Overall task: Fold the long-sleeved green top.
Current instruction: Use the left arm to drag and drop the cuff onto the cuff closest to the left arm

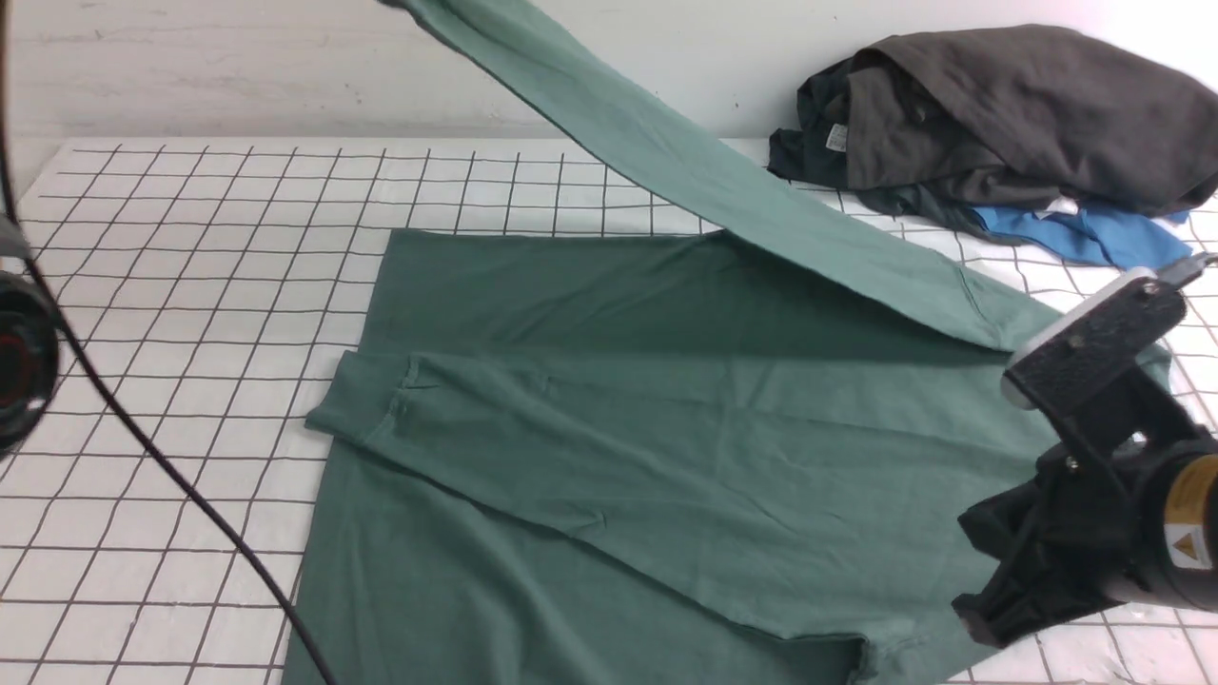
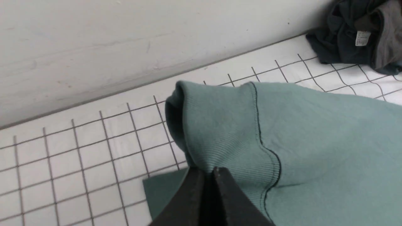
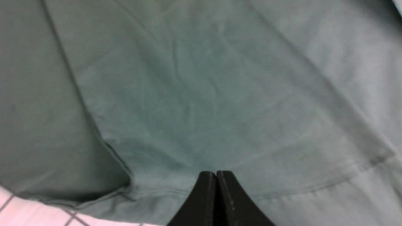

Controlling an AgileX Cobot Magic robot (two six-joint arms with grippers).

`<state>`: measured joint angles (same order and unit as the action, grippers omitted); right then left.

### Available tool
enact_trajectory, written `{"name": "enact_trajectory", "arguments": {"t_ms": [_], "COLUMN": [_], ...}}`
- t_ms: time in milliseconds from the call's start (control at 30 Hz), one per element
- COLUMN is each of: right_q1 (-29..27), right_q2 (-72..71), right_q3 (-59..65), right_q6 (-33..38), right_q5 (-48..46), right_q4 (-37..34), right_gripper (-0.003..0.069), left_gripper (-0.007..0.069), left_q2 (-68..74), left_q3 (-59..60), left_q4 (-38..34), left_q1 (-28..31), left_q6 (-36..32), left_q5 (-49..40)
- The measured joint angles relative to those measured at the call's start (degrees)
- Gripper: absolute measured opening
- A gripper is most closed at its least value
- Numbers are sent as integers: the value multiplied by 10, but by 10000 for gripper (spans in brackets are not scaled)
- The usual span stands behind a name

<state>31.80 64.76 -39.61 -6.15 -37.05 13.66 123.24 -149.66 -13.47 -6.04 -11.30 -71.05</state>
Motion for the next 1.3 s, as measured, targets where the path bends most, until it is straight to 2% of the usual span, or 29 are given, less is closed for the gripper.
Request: {"name": "enact_trajectory", "arguments": {"t_ms": [167,200,233,267,333,500,533,567,633,667,733,867,900,933,967,1033,1133,1300], "right_q1": [0,0,0,0,0,-23,-58,-63,-122,-131,-175,-227,-229,-250,-250,-267,-275,-274], "right_q2": [-15,-15,-14,-12,-7,25,54,63,126,131,201,318,324,385,391,480,570,691], "right_q3": [0,0,0,0,0,-8,-29,-37,-100,-106,-178,-293,-300,-360,-367,-459,-554,-694], "right_q6": [-27,-33,-35,-51,-72,-106,-109,-108,-75,-70,5,120,125,159,162,187,194,197], "right_q5": [-1,8,10,28,39,50,39,37,15,12,3,-13,-17,-36,-39,-69,-100,-160], "right_q4": [37,41,41,44,46,55,55,55,33,30,-29,-137,-144,-179,-181,-198,-196,-193], "right_gripper": [-10,-10,-10,-10,-10,-10,-6,-4,25,29,94,223,238,302,309,374,398,387], "left_gripper": [5,5,5,5,5,5,5,5,5,5,5,5,5,5,5,5,5,5], "left_q2": [-125,-134,-134,-130,-121,-124,-133,-134,-147,-148,-155,-157,-157,-157,-157,-157,-157,-157], "left_q3": [280,357,370,467,535,564,564,564,564,564,564,564,564,564,564,564,564,564], "left_q4": [17,17,17,15,8,-12,-15,-15,-17,-17,-17,-18,-18,-17,-17,-15,-15,-15], "left_q1": [-3,-3,-3,-3,-3,-3,-3,-3,-3,-3,-3,-3,-3,-3,-3,-3,-3,-3], "left_q6": [18,18,18,18,17,17,11,10,0,-1,-2,-3,-3,-8,-8,-15,-23,-27], "left_q5": [0,2,3,26,59,78,78,78,73,72,71,65,65,54,52,35,32,24]}}
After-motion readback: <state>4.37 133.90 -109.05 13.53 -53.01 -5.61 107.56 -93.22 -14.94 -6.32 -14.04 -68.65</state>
